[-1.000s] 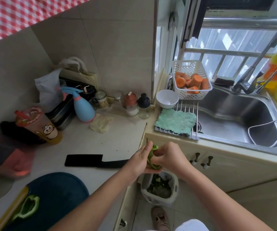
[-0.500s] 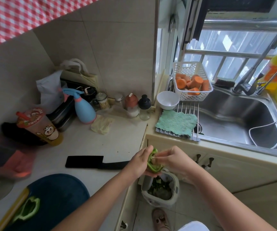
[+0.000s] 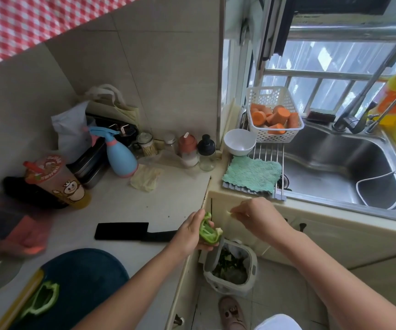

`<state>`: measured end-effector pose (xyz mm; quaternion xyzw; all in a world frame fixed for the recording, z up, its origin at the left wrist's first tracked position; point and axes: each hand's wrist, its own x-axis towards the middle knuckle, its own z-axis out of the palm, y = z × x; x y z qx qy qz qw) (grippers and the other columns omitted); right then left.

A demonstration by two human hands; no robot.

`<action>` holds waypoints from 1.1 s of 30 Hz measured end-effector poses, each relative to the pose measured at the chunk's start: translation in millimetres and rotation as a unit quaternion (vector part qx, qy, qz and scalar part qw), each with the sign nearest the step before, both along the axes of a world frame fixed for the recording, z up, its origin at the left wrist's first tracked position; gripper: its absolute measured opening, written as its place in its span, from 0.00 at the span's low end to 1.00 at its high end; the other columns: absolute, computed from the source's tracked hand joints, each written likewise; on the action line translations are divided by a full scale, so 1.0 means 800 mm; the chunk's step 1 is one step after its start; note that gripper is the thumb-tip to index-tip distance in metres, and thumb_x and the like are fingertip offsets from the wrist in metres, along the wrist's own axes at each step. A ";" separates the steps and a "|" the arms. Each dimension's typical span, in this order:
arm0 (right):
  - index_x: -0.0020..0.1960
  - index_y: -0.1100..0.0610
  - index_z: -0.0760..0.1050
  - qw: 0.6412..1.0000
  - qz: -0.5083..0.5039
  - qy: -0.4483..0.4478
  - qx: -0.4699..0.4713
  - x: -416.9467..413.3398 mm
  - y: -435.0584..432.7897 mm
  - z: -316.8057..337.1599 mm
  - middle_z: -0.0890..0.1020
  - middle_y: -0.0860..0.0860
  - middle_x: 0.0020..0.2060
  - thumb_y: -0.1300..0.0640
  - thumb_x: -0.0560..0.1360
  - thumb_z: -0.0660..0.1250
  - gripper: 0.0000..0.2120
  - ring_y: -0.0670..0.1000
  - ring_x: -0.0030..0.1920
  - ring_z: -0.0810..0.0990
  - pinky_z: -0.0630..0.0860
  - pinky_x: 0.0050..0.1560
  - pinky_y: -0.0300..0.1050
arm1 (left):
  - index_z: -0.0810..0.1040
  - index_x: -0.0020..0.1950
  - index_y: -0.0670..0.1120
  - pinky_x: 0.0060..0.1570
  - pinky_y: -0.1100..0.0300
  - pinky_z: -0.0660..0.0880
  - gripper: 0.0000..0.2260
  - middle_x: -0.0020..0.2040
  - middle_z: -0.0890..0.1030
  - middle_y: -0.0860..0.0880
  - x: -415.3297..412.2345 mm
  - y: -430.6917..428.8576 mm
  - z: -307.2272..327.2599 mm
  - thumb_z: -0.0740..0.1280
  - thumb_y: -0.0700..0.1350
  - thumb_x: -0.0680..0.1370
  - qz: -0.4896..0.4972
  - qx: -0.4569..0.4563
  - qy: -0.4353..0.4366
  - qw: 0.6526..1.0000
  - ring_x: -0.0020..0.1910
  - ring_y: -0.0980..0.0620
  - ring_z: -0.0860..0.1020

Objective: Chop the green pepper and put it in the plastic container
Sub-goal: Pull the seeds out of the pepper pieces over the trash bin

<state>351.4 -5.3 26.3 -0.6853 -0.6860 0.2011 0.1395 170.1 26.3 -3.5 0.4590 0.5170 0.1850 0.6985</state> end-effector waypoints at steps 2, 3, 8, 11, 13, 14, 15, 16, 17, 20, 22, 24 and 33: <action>0.50 0.58 0.82 0.999 0.022 -0.021 -0.018 0.003 0.000 -0.004 0.85 0.52 0.45 0.53 0.80 0.60 0.14 0.50 0.44 0.82 0.78 0.50 0.45 | 0.71 0.57 0.43 0.43 0.52 0.79 0.16 0.53 0.76 0.42 0.000 0.002 0.000 0.52 0.52 0.82 0.006 0.040 -0.004 0.999 0.49 0.44 0.79; 0.50 0.57 0.82 0.999 0.026 -0.024 -0.019 0.004 0.001 -0.005 0.85 0.51 0.45 0.52 0.80 0.59 0.15 0.49 0.44 0.82 0.78 0.49 0.44 | 0.72 0.56 0.45 0.45 0.51 0.79 0.14 0.55 0.76 0.42 0.000 0.002 0.001 0.52 0.51 0.82 -0.001 0.062 -0.002 0.998 0.51 0.45 0.78; 0.49 0.48 0.83 0.999 0.042 -0.025 0.008 0.012 0.002 -0.002 0.83 0.43 0.46 0.50 0.75 0.68 0.07 0.44 0.47 0.79 0.69 0.62 0.46 | 0.74 0.58 0.48 0.45 0.57 0.78 0.16 0.55 0.78 0.44 -0.001 -0.002 0.006 0.50 0.52 0.81 -0.052 0.133 0.003 0.990 0.52 0.49 0.78; 0.44 0.49 0.83 0.999 0.041 0.025 0.024 0.011 -0.001 -0.001 0.81 0.42 0.42 0.53 0.71 0.72 0.02 0.43 0.43 0.78 0.75 0.55 0.48 | 0.74 0.58 0.48 0.46 0.57 0.78 0.17 0.54 0.78 0.44 0.002 -0.002 0.008 0.49 0.52 0.81 -0.062 0.147 0.009 0.987 0.51 0.49 0.78; 0.46 0.51 0.83 0.996 0.054 0.064 0.012 0.004 -0.005 0.005 0.81 0.44 0.42 0.50 0.73 0.70 0.06 0.42 0.40 0.79 0.78 0.47 0.43 | 0.74 0.58 0.48 0.45 0.59 0.78 0.17 0.53 0.79 0.44 0.004 -0.003 0.008 0.50 0.53 0.81 -0.063 0.152 0.010 0.986 0.49 0.50 0.79; 0.47 0.52 0.83 0.994 0.069 0.080 0.001 -0.001 -0.007 0.010 0.81 0.44 0.42 0.48 0.73 0.69 0.09 0.42 0.39 0.79 0.78 0.45 0.40 | 0.75 0.58 0.48 0.45 0.61 0.78 0.18 0.53 0.79 0.45 0.006 -0.003 0.008 0.50 0.54 0.80 -0.064 0.156 0.012 0.986 0.49 0.51 0.79; 0.47 0.52 0.83 0.992 0.086 0.088 -0.012 -0.006 -0.010 0.013 0.81 0.45 0.42 0.47 0.73 0.69 0.10 0.42 0.39 0.79 0.78 0.44 0.37 | 0.76 0.57 0.49 0.45 0.61 0.78 0.19 0.52 0.79 0.46 0.007 -0.004 0.008 0.51 0.56 0.79 -0.064 0.162 0.016 0.985 0.48 0.52 0.79; 0.47 0.52 0.83 0.991 0.102 0.084 -0.024 -0.011 -0.011 0.015 0.81 0.45 0.43 0.47 0.72 0.70 0.10 0.42 0.39 0.79 0.77 0.44 0.36 | 0.76 0.56 0.51 0.44 0.61 0.79 0.19 0.51 0.79 0.47 0.010 -0.004 0.009 0.52 0.59 0.77 -0.063 0.165 0.023 0.984 0.49 0.51 0.79; 0.47 0.52 0.83 0.991 0.113 0.070 -0.032 -0.016 -0.013 0.014 0.81 0.46 0.43 0.48 0.71 0.71 0.09 0.42 0.39 0.78 0.77 0.43 0.36 | 0.77 0.55 0.52 0.43 0.60 0.79 0.20 0.51 0.79 0.47 0.012 -0.004 0.009 0.53 0.61 0.76 -0.060 0.163 0.027 0.985 0.49 0.50 0.79; 0.47 0.53 0.83 0.992 0.113 0.038 -0.042 -0.026 -0.016 0.007 0.81 0.50 0.44 0.52 0.71 0.71 0.07 0.48 0.41 0.79 0.78 0.45 0.45 | 0.77 0.53 0.52 0.40 0.59 0.80 0.21 0.49 0.79 0.48 0.019 -0.005 0.012 0.55 0.64 0.73 -0.046 0.152 0.033 0.987 0.48 0.51 0.79; 0.47 0.54 0.83 0.993 0.104 0.029 -0.039 -0.028 -0.016 0.003 0.82 0.51 0.44 0.53 0.72 0.70 0.07 0.49 0.41 0.80 0.78 0.45 0.47 | 0.77 0.53 0.52 0.38 0.60 0.79 0.23 0.49 0.79 0.49 0.020 -0.005 0.012 0.56 0.66 0.70 -0.044 0.159 0.035 0.986 0.47 0.52 0.79; 0.47 0.53 0.83 0.994 0.091 0.021 -0.048 -0.028 -0.014 0.003 0.82 0.51 0.43 0.53 0.72 0.70 0.07 0.50 0.41 0.80 0.78 0.45 0.46 | 0.77 0.55 0.51 0.37 0.63 0.77 0.23 0.49 0.80 0.48 0.022 -0.005 0.014 0.57 0.65 0.71 -0.044 0.164 0.034 0.985 0.47 0.53 0.79; 0.40 0.61 0.78 0.994 0.045 -0.042 -0.096 -0.041 -0.008 -0.005 0.80 0.55 0.40 0.55 0.68 0.68 0.08 0.56 0.39 0.78 0.74 0.40 0.48 | 0.77 0.57 0.46 0.38 0.63 0.79 0.21 0.46 0.79 0.51 0.031 -0.007 0.014 0.57 0.60 0.76 -0.023 0.189 0.045 0.981 0.46 0.56 0.78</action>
